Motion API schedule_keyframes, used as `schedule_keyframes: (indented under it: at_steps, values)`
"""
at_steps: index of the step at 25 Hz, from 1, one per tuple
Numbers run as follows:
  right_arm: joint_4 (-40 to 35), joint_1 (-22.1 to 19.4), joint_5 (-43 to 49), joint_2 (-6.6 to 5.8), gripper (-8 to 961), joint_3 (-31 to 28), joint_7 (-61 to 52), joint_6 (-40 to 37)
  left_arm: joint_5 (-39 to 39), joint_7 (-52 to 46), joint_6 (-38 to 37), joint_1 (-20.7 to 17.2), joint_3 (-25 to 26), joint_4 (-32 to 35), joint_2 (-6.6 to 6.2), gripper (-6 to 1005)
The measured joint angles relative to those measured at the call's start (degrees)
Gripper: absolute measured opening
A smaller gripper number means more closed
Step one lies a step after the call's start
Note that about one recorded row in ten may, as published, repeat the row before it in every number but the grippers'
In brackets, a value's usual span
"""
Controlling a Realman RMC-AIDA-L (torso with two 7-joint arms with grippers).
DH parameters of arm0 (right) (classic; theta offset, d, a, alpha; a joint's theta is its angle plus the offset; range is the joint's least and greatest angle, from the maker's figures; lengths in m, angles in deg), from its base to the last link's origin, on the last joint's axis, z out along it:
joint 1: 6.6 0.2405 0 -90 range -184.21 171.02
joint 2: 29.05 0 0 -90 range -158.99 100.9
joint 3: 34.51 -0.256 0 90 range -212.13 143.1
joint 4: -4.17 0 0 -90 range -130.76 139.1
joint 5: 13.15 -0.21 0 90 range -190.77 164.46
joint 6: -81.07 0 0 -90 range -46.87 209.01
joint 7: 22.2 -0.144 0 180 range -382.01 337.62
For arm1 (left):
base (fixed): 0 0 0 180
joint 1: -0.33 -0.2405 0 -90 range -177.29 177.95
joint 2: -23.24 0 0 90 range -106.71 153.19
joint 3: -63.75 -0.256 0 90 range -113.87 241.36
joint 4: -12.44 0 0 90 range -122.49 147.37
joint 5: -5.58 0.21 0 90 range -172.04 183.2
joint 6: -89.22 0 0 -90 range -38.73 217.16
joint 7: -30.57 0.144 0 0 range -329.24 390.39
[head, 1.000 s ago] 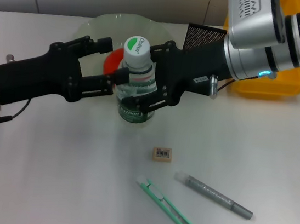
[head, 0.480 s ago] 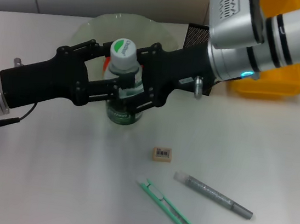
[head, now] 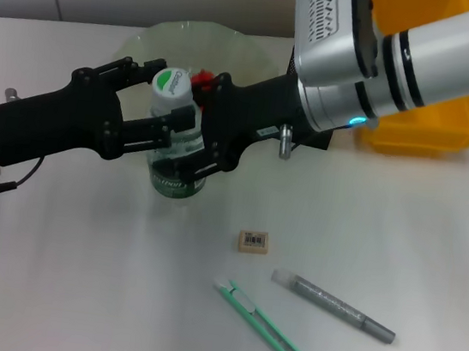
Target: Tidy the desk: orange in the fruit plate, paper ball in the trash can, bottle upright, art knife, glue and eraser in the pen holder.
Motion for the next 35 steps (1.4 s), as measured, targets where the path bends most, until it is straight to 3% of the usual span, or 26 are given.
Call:
schedule_keyframes:
  at_steps: [19, 35]
  values:
    - [1.67, 0.45, -0.99, 0.08, 796, 0.60, 0.95, 0.77, 0.69, -0.39, 1.78, 0.42, -1.31, 0.36, 0.14, 861]
    - [1.71, -0.01, -1.82, 0.08, 796, 0.72, 1.10, 0.61, 0.71, -1.22, 1.96, 0.43, -1.95, 0.64, 0.04, 795]
